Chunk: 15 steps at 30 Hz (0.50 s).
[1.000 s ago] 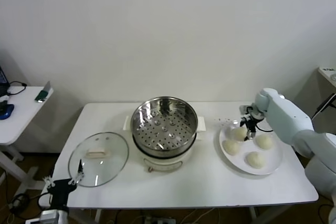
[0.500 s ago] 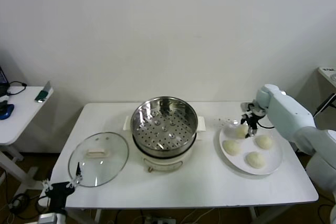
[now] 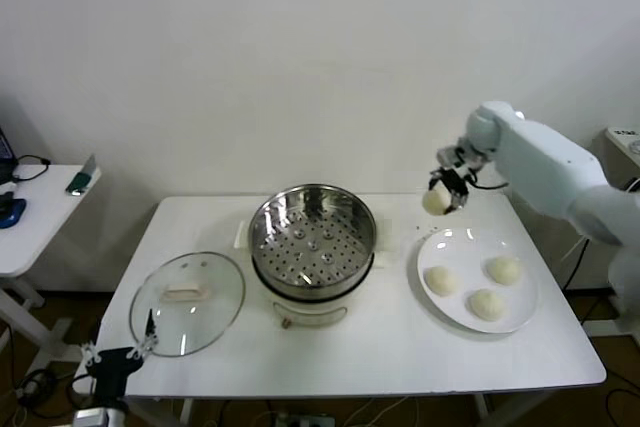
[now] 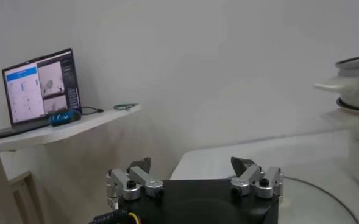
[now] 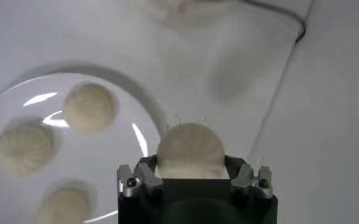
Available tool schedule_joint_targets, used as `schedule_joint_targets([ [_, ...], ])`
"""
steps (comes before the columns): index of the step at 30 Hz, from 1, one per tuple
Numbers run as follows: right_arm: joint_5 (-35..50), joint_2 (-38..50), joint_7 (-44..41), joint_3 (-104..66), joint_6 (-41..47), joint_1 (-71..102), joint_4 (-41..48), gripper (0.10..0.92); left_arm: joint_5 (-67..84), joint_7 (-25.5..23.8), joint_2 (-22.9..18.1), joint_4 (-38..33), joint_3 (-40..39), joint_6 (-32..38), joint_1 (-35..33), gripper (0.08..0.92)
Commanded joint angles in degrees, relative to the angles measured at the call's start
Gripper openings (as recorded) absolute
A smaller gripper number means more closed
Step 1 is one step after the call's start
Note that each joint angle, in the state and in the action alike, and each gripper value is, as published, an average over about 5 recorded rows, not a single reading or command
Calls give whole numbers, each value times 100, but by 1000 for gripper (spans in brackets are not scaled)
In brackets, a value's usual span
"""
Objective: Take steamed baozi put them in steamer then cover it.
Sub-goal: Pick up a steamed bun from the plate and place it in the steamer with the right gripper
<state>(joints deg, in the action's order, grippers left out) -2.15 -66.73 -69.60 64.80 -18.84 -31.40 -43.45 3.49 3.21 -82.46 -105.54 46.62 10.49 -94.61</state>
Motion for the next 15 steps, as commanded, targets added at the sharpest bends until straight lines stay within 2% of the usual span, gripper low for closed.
schedule_joint_targets([
  [1, 339, -654, -82, 685, -617, -1023, -575, 729, 4, 0, 1, -8, -42, 34, -68, 823],
  [15, -1775, -1837, 343, 187, -1784, -262, -843, 738, -17, -1, -76, -88, -110, 1, -120, 823],
])
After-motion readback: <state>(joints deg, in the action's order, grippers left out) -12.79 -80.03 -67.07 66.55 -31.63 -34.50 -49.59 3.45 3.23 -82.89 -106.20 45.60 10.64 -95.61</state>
